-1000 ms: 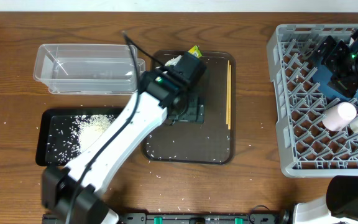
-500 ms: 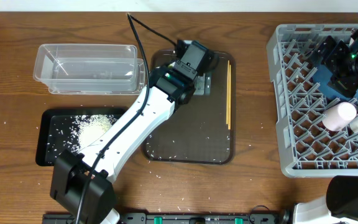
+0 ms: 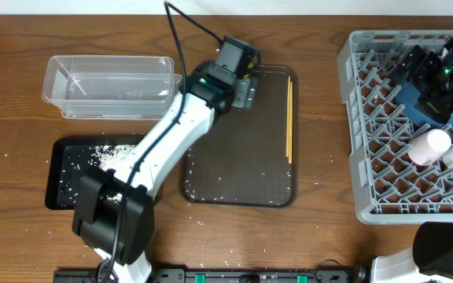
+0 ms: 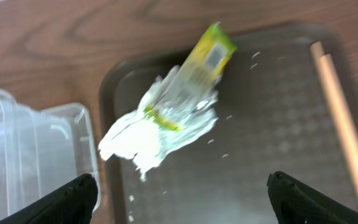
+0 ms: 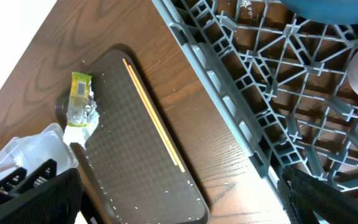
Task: Sort waste into correct bins and load items into the dishwasher rack
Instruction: 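Lower the left gripper onto the yellow wrapper and close it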
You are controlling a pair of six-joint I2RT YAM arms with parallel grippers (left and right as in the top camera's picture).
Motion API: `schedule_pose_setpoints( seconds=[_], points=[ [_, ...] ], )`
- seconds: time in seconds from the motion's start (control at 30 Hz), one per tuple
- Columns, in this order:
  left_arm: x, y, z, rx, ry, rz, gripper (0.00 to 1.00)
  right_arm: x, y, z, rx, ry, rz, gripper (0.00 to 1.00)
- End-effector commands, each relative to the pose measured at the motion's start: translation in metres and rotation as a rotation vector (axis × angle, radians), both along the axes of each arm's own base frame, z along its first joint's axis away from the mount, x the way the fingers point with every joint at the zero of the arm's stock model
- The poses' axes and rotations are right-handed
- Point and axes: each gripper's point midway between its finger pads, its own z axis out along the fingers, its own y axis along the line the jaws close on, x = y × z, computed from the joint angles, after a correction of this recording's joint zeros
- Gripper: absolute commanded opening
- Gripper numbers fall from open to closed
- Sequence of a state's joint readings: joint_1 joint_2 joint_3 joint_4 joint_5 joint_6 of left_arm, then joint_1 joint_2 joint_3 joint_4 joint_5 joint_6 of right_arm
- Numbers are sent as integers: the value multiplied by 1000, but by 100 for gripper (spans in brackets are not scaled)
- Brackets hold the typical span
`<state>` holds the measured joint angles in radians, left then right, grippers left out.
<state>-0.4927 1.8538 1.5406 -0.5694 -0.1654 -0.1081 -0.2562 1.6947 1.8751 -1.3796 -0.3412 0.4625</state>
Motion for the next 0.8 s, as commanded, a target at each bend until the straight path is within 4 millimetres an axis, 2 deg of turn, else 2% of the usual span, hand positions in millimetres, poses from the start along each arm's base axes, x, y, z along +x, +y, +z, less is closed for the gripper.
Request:
schedule_pose_setpoints(
  seconds=[0.0,0.17,0.3,0.47,0.67,0.77],
  points=[
    [14,11,13,-42,-15,7,91,1,3,-1,1,3,14,99],
    [24,30,9,-41,-16,50,90,1,3,-1,1,3,14,99],
    [27,31,9,-47,-26,54,90,1,3,-1,1,3,14,99],
    [34,15,8,-109,-49,13,90,1,3,-1,1,3,14,99],
    [72,-1,8,-156,-182,-1,89,1,3,-1,1,3,14,99],
    [88,-8,-1,-143,-233,-37,89,1,3,-1,1,3,14,99]
  ],
)
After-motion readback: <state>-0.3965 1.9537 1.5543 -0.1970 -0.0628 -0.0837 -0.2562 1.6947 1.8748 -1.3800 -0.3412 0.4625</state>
